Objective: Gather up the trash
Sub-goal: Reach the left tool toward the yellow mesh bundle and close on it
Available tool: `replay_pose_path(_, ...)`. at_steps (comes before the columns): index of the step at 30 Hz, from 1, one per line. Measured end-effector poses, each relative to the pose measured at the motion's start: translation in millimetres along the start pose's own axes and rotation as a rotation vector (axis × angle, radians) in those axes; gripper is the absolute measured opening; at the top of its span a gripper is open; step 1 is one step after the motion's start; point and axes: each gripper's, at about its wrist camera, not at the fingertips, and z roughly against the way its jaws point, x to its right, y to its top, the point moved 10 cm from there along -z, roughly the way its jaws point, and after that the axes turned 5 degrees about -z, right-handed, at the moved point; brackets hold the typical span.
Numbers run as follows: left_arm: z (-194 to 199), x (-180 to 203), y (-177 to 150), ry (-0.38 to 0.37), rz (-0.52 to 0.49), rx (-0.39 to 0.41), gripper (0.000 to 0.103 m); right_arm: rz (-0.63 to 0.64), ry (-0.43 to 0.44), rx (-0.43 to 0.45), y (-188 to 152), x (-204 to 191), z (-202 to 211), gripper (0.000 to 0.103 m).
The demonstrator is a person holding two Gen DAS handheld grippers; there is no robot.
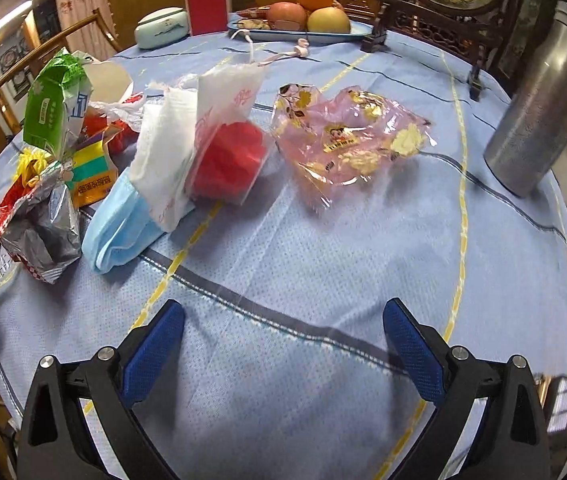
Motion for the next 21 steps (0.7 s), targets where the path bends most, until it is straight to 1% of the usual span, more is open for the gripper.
replay_pose_path(6,-1,-33,1,0.069,0.032,-0.01,0.097,0.006,-0.001,0.01,0,0,1,0.099)
replay_pose_path(9,-5,-41,5,0.087,0.016,-0.019,0.097,0.006,0.0,0.011,0,0,0,0.099)
replay_pose_path(12,-16,-47,18,0.103,-0.002,-0.045,0.097,0.007,0.01,0.012,0,-1,1,0.099)
replay_pose_path(15,-26,-41,33,0.079,0.004,-0.061,0.097,0.005,0.01,0.018,-2,-1,3,0.099)
replay_pose_path(17,-35,-28,41,0.05,-0.016,-0.07,0.097,0.004,0.008,0.02,-3,-1,3,0.099)
replay_pose_path(19,-44,-14,48,0.05,-0.057,-0.081,0.097,0.005,0.008,0.02,-3,-1,3,0.099)
replay_pose_path(21,-54,-7,52,0.055,-0.069,-0.097,0.097,0.005,0.007,0.02,-3,-1,3,0.099)
